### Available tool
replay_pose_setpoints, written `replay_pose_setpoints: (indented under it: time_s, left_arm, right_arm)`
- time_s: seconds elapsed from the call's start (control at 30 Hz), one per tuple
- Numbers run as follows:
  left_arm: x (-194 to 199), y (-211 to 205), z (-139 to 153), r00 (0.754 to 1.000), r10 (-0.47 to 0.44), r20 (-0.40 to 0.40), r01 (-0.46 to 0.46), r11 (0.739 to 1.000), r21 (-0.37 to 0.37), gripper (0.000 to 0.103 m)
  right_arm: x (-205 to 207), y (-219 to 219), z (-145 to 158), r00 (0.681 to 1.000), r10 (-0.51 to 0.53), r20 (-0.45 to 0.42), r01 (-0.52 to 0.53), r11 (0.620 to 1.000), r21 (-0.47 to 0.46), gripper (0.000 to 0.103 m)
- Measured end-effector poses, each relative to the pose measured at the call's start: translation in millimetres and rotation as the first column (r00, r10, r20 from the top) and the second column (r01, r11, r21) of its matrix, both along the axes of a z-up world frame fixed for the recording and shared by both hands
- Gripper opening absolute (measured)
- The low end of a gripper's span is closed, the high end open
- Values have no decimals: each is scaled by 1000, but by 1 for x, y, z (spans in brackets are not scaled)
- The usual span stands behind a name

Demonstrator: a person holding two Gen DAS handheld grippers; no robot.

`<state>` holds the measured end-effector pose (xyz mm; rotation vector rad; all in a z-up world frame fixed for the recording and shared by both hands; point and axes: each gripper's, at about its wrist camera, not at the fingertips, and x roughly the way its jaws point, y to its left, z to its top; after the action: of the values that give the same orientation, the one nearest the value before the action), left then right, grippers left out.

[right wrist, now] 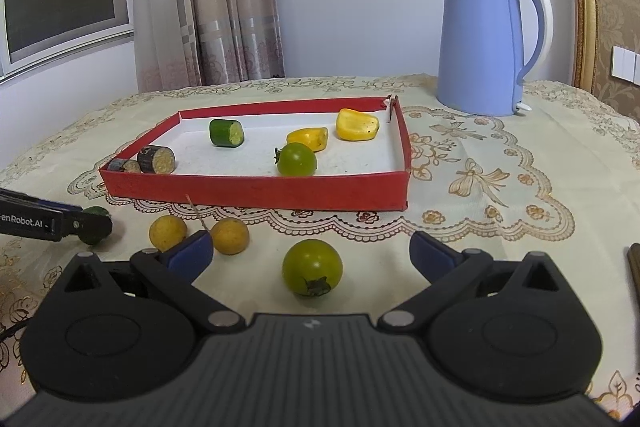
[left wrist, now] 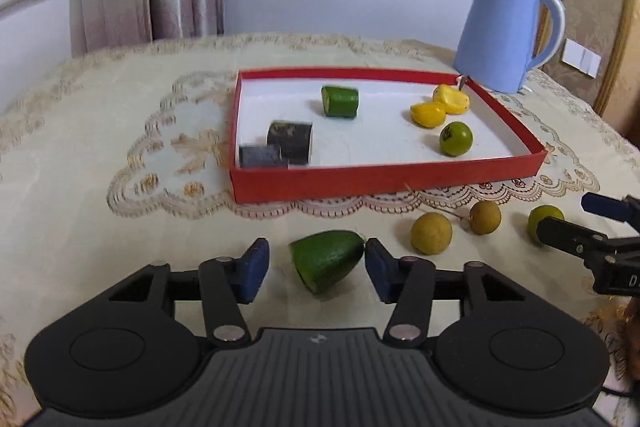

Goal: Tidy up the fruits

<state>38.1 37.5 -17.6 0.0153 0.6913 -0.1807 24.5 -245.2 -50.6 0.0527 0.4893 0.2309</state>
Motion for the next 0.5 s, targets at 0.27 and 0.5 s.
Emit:
replay_pose_setpoints:
  time_s: [0.27, 0.5]
  left_arm:
    - [-9, -8, 9, 976, -186, 117, 166, 974, 156, 60]
    - [6, -18, 1, 906, -417, 80, 357, 850, 388, 64]
  right_arm:
    - [-1, 2, 0, 1000, 0, 8, 0, 1000, -13, 103]
    - [-2, 3, 1, 1000, -4, 9, 4, 1000, -24, 103]
